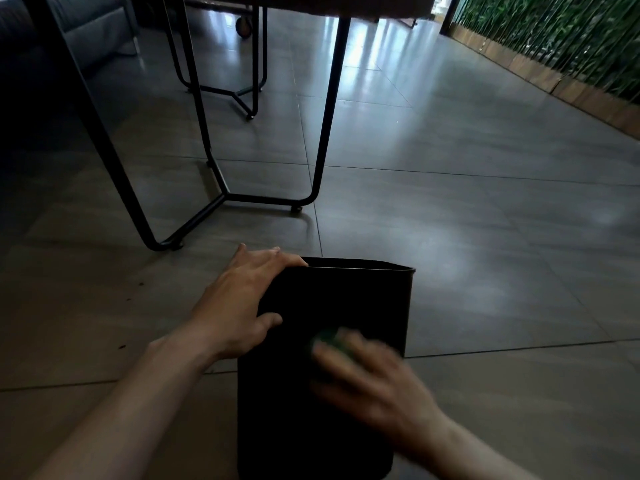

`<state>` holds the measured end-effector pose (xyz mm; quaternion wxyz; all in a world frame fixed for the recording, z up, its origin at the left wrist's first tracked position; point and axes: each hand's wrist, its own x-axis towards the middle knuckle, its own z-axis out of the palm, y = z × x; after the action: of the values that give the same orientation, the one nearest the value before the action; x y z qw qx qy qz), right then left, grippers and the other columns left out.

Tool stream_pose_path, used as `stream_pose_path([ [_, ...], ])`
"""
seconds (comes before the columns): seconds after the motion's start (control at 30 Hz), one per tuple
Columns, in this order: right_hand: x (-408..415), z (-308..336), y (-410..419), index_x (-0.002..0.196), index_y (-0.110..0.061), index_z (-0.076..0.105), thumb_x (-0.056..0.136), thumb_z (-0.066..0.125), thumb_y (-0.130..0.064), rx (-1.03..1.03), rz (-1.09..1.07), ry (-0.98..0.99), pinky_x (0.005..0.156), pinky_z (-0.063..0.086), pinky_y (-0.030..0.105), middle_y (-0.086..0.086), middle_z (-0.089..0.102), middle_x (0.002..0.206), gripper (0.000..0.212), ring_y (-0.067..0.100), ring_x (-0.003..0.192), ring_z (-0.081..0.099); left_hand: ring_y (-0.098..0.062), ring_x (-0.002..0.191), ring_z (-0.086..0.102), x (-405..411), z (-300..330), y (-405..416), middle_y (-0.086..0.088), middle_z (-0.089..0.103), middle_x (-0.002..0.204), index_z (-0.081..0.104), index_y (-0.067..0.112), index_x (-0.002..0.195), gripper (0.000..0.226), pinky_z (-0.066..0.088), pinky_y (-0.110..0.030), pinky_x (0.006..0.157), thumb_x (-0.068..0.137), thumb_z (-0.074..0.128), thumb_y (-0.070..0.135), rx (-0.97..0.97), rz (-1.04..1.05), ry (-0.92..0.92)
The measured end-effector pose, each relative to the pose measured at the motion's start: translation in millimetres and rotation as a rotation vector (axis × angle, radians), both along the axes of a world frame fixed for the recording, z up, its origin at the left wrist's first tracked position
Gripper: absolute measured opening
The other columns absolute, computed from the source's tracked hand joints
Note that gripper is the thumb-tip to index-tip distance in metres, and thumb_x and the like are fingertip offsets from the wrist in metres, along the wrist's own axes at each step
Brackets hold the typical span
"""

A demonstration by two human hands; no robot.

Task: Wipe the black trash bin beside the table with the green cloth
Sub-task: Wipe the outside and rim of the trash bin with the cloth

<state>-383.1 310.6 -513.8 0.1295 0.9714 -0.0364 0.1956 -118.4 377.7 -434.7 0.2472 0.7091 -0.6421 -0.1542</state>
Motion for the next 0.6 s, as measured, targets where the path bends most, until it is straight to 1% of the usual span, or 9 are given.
stream_pose_path([
  [0.1, 24.0, 36.5, -31.4, 0.138, -0.029, 0.059, 0.095, 0.064, -0.017, 0.214, -0.367, -0.311, 0.104, 0.047, 0.053, 0.005, 0.038, 0.156, 0.044, 0.045, 0.134, 0.045, -0.013, 0.153, 0.019, 1.4, -1.1, -0.5, 0.013, 0.042, 0.153, 0.037, 0.052, 0.136, 0.084, 0.011, -0.051, 0.126, 0.075, 0.083, 0.020, -0.008, 0.003, -0.003],
  [0.17, 32.7, 32.9, -26.9, 0.137, -0.026, 0.061, 0.090, 0.072, -0.017, 0.158, -0.395, -0.312, 0.101, 0.048, 0.055, 0.007, 0.039, 0.154, 0.049, 0.045, 0.130, 0.044, -0.014, 0.153, 0.018, 2.8, -0.6, -0.7, 0.013, 0.042, 0.153, 0.036, 0.053, 0.137, 0.085, 0.014, -0.052, 0.125, 0.075, 0.083, 0.021, 0.003, 0.012, -0.010],
  [0.23, 21.9, 5.0, -3.7, 0.133, -0.026, 0.062, 0.094, 0.068, -0.019, 0.021, -0.209, -0.185, 0.093, 0.056, 0.051, 0.007, 0.041, 0.151, 0.041, 0.044, 0.124, 0.048, -0.012, 0.153, 0.018, 2.9, -0.9, -0.7, 0.013, 0.043, 0.152, 0.036, 0.053, 0.136, 0.084, 0.013, -0.051, 0.125, 0.075, 0.083, 0.020, -0.008, 0.019, -0.010],
  [0.3, -2.1, -22.9, 25.2, 0.132, -0.029, 0.057, 0.099, 0.055, -0.022, -0.101, 0.007, 0.040, 0.087, 0.060, 0.040, 0.004, 0.040, 0.149, 0.033, 0.036, 0.122, 0.050, -0.010, 0.152, 0.020, 1.2, -1.2, 0.2, 0.013, 0.044, 0.151, 0.038, 0.051, 0.136, 0.083, 0.009, -0.048, 0.126, 0.074, 0.083, 0.018, -0.025, 0.013, -0.008],
  [0.37, -20.1, -29.9, 36.9, 0.139, -0.029, 0.048, 0.095, 0.057, -0.028, -0.177, 0.082, 0.280, 0.088, 0.060, 0.031, 0.003, 0.033, 0.151, 0.045, 0.028, 0.124, 0.047, -0.007, 0.150, 0.022, -0.5, -1.5, 0.2, 0.012, 0.046, 0.149, 0.040, 0.049, 0.136, 0.082, 0.004, -0.043, 0.127, 0.074, 0.083, 0.017, -0.047, -0.001, 0.002],
  [0.4, -22.6, -27.2, 34.7, 0.138, -0.029, 0.049, 0.095, 0.058, -0.029, -0.185, 0.082, 0.285, 0.086, 0.060, 0.031, 0.002, 0.034, 0.151, 0.044, 0.028, 0.124, 0.047, -0.006, 0.150, 0.023, -0.3, -1.6, 0.0, 0.012, 0.046, 0.149, 0.041, 0.049, 0.136, 0.081, 0.003, -0.042, 0.127, 0.074, 0.083, 0.017, -0.054, -0.003, 0.005],
  [0.47, -14.2, -10.6, 17.8, 0.129, -0.030, 0.058, 0.099, 0.054, -0.021, -0.069, -0.014, 0.053, 0.082, 0.061, 0.038, 0.003, 0.043, 0.146, 0.032, 0.037, 0.120, 0.055, -0.007, 0.150, 0.023, 0.6, -1.4, -0.5, 0.012, 0.046, 0.149, 0.040, 0.049, 0.136, 0.082, 0.004, -0.043, 0.127, 0.075, 0.083, 0.018, -0.046, -0.004, -0.005],
  [0.53, 3.7, 17.4, -6.8, 0.130, -0.027, 0.065, 0.095, 0.057, -0.016, 0.142, -0.257, -0.204, 0.092, 0.057, 0.048, 0.006, 0.045, 0.148, 0.038, 0.044, 0.121, 0.056, -0.007, 0.150, 0.022, 1.3, -1.2, -0.5, 0.012, 0.046, 0.150, 0.040, 0.050, 0.137, 0.082, 0.006, -0.045, 0.127, 0.075, 0.084, 0.018, -0.044, -0.006, -0.004],
  [0.6, 20.8, 40.9, -22.4, 0.134, -0.025, 0.065, 0.092, 0.060, -0.018, 0.264, -0.446, -0.335, 0.102, 0.051, 0.047, 0.008, 0.045, 0.150, 0.043, 0.044, 0.126, 0.047, -0.005, 0.150, 0.022, 0.9, 0.0, 0.9, 0.010, 0.045, 0.150, 0.040, 0.050, 0.137, 0.083, 0.006, -0.044, 0.127, 0.074, 0.084, 0.017, -0.050, -0.005, 0.003],
])
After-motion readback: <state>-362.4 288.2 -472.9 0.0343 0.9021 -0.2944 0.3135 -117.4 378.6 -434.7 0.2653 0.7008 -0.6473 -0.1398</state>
